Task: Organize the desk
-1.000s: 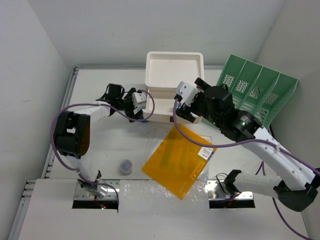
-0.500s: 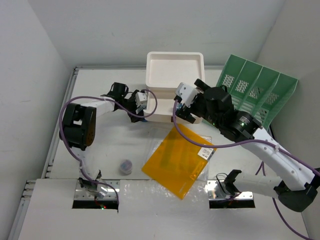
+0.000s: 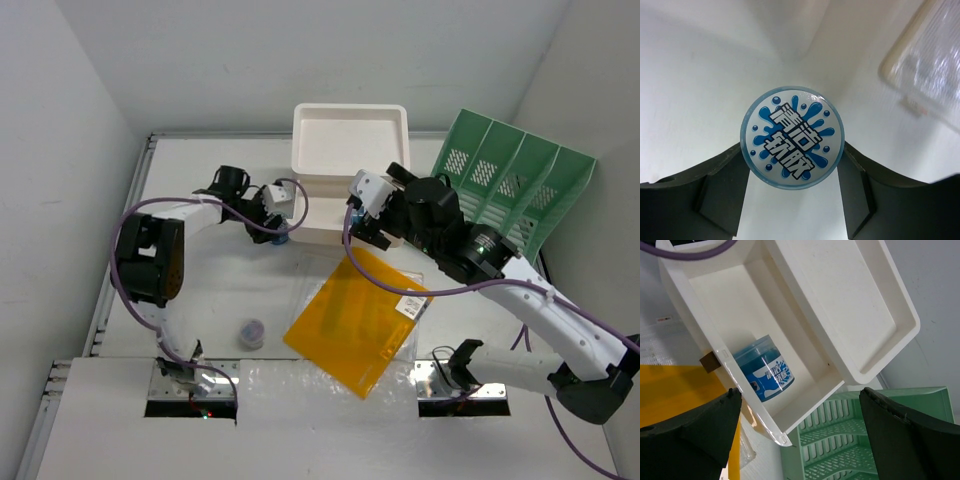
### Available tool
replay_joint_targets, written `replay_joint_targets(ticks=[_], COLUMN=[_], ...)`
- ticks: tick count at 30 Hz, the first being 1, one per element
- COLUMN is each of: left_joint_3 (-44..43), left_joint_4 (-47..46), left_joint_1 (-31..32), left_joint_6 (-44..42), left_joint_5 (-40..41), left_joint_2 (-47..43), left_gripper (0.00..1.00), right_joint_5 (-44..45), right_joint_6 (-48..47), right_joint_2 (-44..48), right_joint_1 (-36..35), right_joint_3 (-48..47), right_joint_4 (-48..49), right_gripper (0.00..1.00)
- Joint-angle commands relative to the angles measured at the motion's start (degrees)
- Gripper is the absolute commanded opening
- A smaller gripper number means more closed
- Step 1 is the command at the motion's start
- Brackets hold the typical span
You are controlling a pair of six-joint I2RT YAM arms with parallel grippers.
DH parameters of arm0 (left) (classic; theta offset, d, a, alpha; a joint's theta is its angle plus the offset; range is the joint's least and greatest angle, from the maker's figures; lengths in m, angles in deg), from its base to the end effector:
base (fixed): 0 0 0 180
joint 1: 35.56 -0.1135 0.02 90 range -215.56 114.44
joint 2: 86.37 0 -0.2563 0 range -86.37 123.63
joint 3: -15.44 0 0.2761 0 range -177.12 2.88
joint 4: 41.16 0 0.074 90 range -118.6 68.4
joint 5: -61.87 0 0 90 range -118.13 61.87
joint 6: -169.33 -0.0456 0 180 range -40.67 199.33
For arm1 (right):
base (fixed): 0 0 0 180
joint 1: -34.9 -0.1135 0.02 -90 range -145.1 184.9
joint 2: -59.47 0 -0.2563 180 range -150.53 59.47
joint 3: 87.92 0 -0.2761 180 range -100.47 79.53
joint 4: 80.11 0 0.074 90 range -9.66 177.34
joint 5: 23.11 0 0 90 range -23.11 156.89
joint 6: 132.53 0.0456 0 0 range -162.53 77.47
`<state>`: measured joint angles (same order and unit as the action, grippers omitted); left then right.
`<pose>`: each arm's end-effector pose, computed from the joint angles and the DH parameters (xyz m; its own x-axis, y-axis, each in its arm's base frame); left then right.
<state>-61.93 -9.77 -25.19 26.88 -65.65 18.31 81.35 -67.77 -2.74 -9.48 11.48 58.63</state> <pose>0.3762 -0.0971 0.1406 -0.1523 0.6671 -0.7292 0.9431 0.3188 0.0947 0.2019 0.1817 0.3814 -0.0326 -0.6096 -0.7920 -0.5823 0.6557 -0.4807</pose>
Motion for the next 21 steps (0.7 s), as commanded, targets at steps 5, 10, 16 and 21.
replay_joint_targets(ticks=[5, 10, 16, 21], left_joint_3=[0.13, -3.46, -12.78, -19.11], left_joint_4=[8.76, 10.79, 8.51, 9.29], left_joint_1=[-7.29, -8.96, -13.52, -14.15], left_joint_6=[-1.87, 6.88, 27.17, 41.60], left_joint_5=[1.75, 2.53, 2.11, -9.18], left_joint_2=[-10.46, -17.84, -25.92, -31.02], left_gripper=[0.00, 0.00, 0.00, 0.00], right_joint_5=[-2.59, -4.43, -7.77, -13.04], right_joint_6=[1.41, 2.55, 1.95, 1.59], right_joint_2=[2.01, 1.13, -1.41, -7.04], right_joint_1=[0.17, 0.17, 0.17, 0.17], right_joint_3=[0.29, -0.67, -4.89, -10.26], right_joint_4=[3.74, 3.75, 2.27, 3.81], right_gripper=[0.98, 0.97, 0.96, 0.96])
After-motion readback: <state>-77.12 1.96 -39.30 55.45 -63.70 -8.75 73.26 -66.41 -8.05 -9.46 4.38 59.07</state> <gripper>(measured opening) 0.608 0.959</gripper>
